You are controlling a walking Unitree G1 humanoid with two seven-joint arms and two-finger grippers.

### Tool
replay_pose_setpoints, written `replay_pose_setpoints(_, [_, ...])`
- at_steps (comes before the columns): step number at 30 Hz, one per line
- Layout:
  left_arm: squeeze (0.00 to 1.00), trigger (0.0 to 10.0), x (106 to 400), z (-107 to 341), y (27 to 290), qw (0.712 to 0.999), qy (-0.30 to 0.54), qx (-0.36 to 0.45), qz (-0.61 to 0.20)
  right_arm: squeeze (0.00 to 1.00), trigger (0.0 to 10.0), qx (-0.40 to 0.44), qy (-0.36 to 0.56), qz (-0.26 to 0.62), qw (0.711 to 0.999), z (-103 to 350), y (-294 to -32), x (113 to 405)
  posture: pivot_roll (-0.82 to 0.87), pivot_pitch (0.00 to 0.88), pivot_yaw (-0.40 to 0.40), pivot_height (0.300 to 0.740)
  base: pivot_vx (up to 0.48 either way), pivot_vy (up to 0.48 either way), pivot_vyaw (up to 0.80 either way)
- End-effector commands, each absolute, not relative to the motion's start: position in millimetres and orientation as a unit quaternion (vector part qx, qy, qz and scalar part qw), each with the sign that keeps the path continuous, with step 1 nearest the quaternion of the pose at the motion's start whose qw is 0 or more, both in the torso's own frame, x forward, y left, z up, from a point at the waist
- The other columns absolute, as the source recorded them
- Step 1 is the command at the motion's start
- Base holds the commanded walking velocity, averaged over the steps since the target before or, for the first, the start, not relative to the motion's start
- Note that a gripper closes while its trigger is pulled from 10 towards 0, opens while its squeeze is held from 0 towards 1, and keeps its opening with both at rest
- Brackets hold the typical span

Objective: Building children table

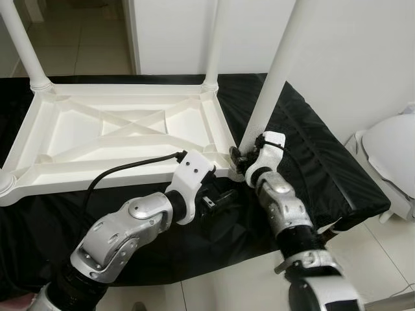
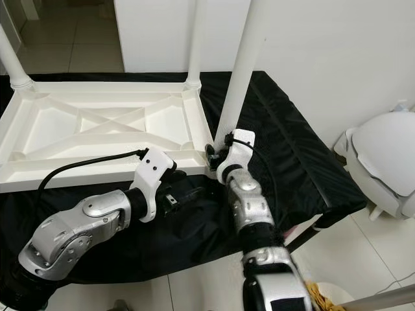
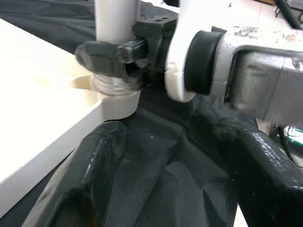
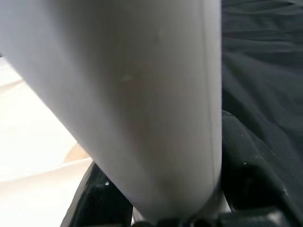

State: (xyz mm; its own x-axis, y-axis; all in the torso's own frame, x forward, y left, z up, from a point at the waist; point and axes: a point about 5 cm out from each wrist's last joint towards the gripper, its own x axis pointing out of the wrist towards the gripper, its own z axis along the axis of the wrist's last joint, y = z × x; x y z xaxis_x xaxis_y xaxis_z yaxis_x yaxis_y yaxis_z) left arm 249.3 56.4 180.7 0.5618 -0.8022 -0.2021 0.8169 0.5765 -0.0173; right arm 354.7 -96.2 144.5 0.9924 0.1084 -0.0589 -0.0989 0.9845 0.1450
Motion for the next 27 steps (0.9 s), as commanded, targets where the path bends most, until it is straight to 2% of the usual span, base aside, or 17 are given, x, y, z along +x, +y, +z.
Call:
replay_pose_setpoints(1, [0.0,10.0,242,178,51,0.855,0.101,0.033,-0.507,0.0,0.0,0.114,0.055,0.027,0.992,138,-91,349,0.03,0.023,-0.093,0.74,0.0,0.0,0.0])
replay_pose_setpoints(3, [0.0,10.0,242,178,50,0.855,0.1,0.033,-0.508,0.0,0.0,0.124,0.052,0.038,0.99,144,-78,344,0.03,0.022,-0.096,0.74,0.0,0.0,0.0])
replay_pose_setpoints(11, [0.0,10.0,242,178,49,0.854,0.101,0.032,-0.509,0.0,0.0,0.124,0.059,0.026,0.99,144,-86,342,0.02,0.02,-0.099,0.74,0.0,0.0,0.0])
replay_pose_setpoints(12, [0.0,10.0,242,178,49,0.854,0.101,0.032,-0.509,0.0,2.9,0.122,0.059,0.023,0.991,146,-88,341,0.03,0.018,-0.1,0.74,0.0,0.0,0.0])
replay_pose_setpoints(13, [0.0,10.0,242,178,49,0.854,0.1,0.032,-0.509,0.0,10.0,0.121,0.054,0.034,0.991,149,-86,340,0.03,0.018,-0.1,0.74,0.0,0.0,0.0])
replay_pose_setpoints(19, [0.0,10.0,243,177,49,0.856,0.1,0.035,-0.505,0.0,10.0,0.109,0.013,0.077,0.991,159,-86,337,0.03,0.019,-0.102,0.74,0.0,0.0,0.0])
replay_pose_setpoints(27, [0.0,10.0,250,176,54,0.872,0.097,0.039,-0.479,0.0,10.0,0.091,-0.018,0.118,0.989,165,-112,338,0.02,0.024,-0.1,0.74,0.0,0.0,0.0])
